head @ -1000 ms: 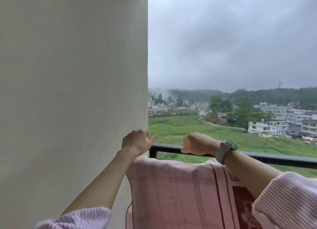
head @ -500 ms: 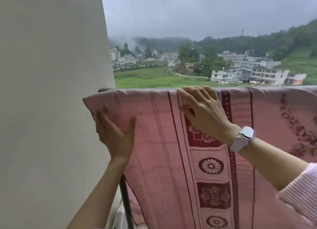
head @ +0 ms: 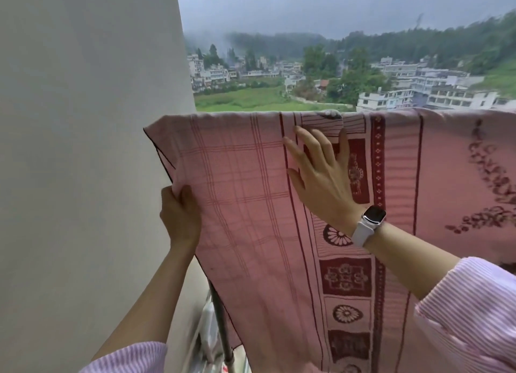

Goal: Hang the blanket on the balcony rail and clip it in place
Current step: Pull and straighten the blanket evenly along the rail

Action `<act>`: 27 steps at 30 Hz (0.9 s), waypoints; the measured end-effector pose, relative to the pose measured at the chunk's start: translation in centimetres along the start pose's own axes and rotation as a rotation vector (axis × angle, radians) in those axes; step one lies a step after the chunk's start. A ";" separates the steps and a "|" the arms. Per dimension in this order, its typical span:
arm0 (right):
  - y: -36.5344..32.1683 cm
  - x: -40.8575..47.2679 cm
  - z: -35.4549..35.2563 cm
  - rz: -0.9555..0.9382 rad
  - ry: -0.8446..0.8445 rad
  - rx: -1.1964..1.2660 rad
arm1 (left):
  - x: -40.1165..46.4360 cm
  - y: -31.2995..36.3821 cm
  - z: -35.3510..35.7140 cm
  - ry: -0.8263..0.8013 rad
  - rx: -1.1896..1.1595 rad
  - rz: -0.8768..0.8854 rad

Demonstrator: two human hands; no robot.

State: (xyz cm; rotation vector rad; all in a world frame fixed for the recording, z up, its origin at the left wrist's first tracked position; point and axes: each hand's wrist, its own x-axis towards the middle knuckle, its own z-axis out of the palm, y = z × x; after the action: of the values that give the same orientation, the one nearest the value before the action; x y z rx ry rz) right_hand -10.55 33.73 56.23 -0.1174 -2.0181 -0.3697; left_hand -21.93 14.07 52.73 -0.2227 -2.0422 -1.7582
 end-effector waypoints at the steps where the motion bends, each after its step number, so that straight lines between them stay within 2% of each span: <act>1: -0.4 0.3 0.2 -0.009 0.007 -0.006 | 0.6 0.8 -0.2 0.033 -0.020 0.038; 6: 0.0 3.3 -0.7 -0.050 0.178 -0.118 | 4.6 6.1 -0.1 0.159 -0.063 0.280; 10: 1.4 7.3 -0.6 -0.102 0.052 -0.061 | 6.5 8.9 0.8 0.185 -0.052 0.377; 13: 1.8 7.8 -0.6 -0.122 0.002 0.057 | 7.2 9.0 0.9 0.219 -0.040 0.387; 17: 1.7 9.1 -1.3 -0.049 0.068 0.250 | 8.5 9.2 0.5 0.253 -0.006 0.409; 20: 1.4 11.8 -1.0 -0.005 0.079 0.225 | 10.2 10.4 0.9 0.269 0.010 0.383; 25: 2.8 18.8 -1.6 0.254 0.161 0.309 | 14.7 11.8 0.9 0.275 0.112 0.332; 27: 2.6 21.1 -1.4 0.272 0.152 0.290 | 16.5 11.8 0.5 0.273 0.148 0.312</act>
State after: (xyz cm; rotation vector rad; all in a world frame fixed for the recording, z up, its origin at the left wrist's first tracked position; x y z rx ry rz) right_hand -18.46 34.09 76.03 -0.1746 -1.8528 0.0844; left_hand -32.12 14.08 70.29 -0.2279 -1.8193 -1.3625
